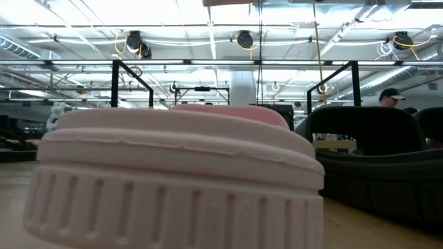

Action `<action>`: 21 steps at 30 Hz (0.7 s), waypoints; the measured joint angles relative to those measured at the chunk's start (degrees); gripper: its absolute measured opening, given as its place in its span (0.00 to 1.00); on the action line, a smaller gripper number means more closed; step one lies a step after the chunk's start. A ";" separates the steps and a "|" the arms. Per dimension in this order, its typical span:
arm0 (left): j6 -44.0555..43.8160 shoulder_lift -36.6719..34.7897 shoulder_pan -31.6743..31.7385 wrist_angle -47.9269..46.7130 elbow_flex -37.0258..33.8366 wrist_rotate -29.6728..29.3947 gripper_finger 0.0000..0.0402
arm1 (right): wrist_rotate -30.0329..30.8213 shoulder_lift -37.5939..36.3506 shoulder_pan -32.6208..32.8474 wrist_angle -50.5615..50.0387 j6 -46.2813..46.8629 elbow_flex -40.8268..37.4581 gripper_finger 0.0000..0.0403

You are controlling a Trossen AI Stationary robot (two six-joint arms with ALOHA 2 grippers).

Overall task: Pick and place slides into the shelf
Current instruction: Put the pink slide on the shelf

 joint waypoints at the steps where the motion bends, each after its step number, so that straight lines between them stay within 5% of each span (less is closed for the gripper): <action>1: -4.06 -0.96 -0.05 -3.90 0.00 -0.01 0.31 | 0.55 1.76 -0.58 -0.02 -0.77 1.74 0.00; 9: -27.88 -4.30 -1.70 -29.29 0.00 4.39 0.31 | 8.84 14.79 -5.76 -0.20 -4.91 15.21 0.00; 21: -35.56 -4.24 -2.02 -41.61 -0.02 12.58 0.31 | 18.72 26.86 -6.43 -1.27 2.44 23.47 0.00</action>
